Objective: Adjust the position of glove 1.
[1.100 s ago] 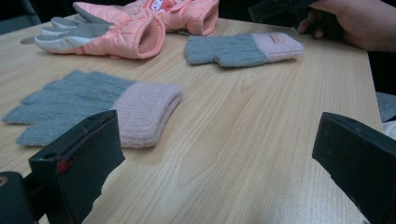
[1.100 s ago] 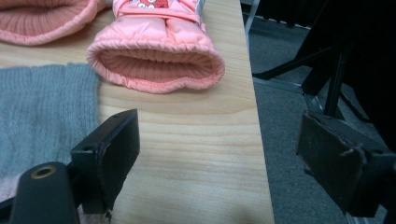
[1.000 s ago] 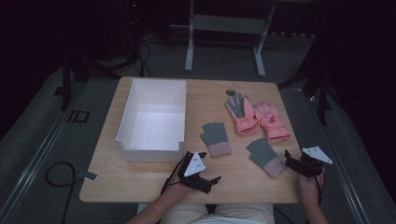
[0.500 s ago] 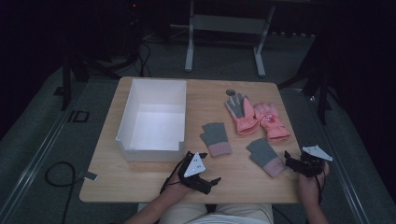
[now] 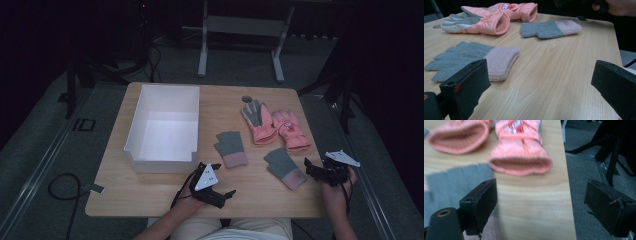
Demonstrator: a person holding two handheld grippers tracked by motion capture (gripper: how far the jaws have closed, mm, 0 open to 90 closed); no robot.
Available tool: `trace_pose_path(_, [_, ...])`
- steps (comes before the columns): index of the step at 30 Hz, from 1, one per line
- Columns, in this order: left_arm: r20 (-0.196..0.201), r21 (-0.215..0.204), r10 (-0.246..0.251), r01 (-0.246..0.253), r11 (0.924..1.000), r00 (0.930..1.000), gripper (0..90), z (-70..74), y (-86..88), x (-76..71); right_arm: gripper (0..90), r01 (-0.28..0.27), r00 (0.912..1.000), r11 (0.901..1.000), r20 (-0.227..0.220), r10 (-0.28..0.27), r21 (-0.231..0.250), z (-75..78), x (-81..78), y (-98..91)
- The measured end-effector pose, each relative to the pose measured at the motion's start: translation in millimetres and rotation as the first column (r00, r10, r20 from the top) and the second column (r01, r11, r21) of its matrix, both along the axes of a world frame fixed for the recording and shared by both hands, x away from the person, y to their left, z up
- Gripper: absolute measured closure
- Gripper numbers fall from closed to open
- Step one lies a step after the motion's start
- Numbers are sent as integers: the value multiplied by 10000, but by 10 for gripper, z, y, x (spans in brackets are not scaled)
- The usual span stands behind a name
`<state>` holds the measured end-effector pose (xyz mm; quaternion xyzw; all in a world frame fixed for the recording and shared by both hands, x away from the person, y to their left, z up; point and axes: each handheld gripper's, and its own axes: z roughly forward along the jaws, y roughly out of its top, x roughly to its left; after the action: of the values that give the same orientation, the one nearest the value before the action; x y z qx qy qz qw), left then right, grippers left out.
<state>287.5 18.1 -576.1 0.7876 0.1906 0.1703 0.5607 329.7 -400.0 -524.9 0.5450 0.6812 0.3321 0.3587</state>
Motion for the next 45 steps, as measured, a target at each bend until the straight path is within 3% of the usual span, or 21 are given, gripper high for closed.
trace_pose_path(5, [-38, 90, -46, 46, 9999, 10000, 11, 1, -8, 3, 122, -379, 9991, 9975, 196, 368, 589, 170, -4, 97])
trace_pose_path(10, [-12, 38, -13, 13, 10000, 10000, 11, 1, 0, -2, 156, -324, 9988, 9959, 393, 292, 840, 371, 49, 148])
trace_pose_path(15, [23, 58, -8, 8, 10000, 10000, 10, 0, -2, -7, 260, -499, 9967, 9974, 670, 463, 521, 553, 101, 222])
trace_pose_path(25, [25, -11, 33, -33, 10000, 10000, 10, -1, 15, -24, 320, -1572, 9849, 9864, 803, 1531, 473, 776, 252, 534])
trace_pose_path(34, [-8, 25, -42, 42, 10000, 10000, 11, -1, 20, -39, 369, -2468, 9683, 9678, 508, 2444, 486, 807, 430, 908])
trace_pose_path(45, [211, 181, -39, 35, 9998, 9998, 11, -3, 1, -62, 427, -3437, 9390, 9385, 2, 3439, 322, 601, 566, 1404])
